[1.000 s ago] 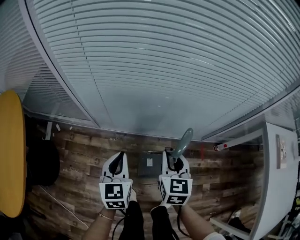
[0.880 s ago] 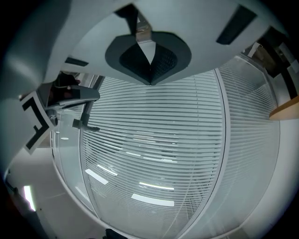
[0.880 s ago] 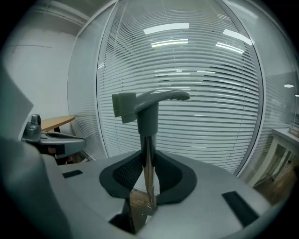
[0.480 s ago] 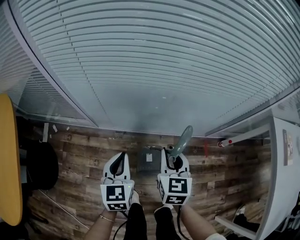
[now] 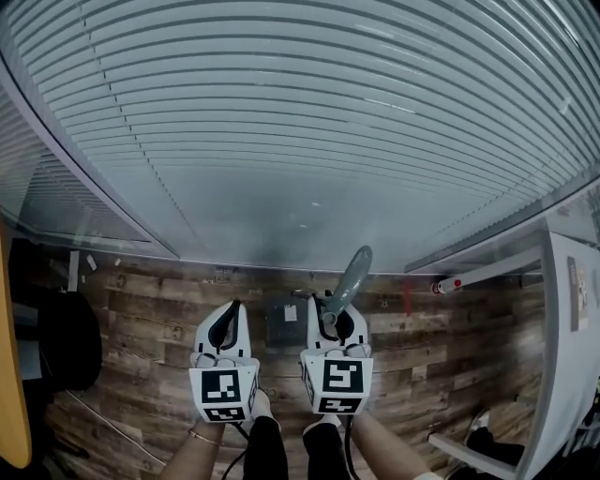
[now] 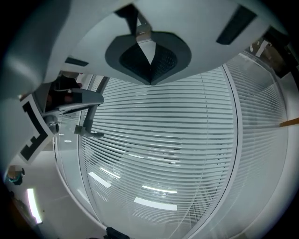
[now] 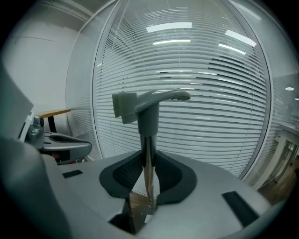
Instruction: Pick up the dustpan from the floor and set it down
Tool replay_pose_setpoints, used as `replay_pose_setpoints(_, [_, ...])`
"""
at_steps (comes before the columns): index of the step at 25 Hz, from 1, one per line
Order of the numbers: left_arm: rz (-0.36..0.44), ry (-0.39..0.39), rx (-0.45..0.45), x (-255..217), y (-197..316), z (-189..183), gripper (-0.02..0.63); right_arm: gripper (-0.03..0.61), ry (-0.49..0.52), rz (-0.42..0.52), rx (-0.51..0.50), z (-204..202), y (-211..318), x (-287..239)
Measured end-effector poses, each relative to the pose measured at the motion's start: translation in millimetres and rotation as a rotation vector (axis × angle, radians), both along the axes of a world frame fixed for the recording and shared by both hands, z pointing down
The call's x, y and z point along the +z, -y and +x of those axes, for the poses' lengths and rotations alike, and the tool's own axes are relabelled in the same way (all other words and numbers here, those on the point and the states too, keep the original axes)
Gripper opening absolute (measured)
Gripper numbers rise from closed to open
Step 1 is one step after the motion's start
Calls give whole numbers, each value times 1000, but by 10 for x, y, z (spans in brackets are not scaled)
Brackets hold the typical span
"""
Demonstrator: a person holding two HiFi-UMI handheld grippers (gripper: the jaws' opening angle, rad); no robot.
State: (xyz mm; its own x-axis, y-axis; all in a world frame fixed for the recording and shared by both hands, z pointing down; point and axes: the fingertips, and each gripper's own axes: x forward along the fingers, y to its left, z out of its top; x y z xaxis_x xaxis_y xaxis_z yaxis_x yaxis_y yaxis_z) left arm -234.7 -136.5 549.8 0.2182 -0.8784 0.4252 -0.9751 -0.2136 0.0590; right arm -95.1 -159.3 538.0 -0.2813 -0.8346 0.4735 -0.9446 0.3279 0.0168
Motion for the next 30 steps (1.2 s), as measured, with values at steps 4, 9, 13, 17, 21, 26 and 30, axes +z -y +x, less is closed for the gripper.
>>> replay_pose_setpoints(4, [-8,-13,5,106,117,-11,18,100,-1,-11,11,-13,108,106])
replay_pose_setpoints(9, [-13,-25,7,245,204,-52,18,100,-3,-17,11,-49,175,229])
replay_pose_setpoints(13, [-24,-24,1,343,250,-90,18,100,-11,-19,1,-84,208,300])
replay_pose_setpoints(17, [-34,-14,7,438,291,-106,18,100,-10,-23,-5,-123,263,362])
replay_pose_setpoints(21, [-39,-6,11,484,312,-108,18,100,-11,-28,0,-116,293,404])
replay_pose_setpoints(26, [-42,0,13,506,381,-109,18,100,4,-33,2,-117,380,427])
replay_pose_setpoints(30, [-44,-1,14,533,399,-77,18,100,-16,-43,6,-47,395,533])
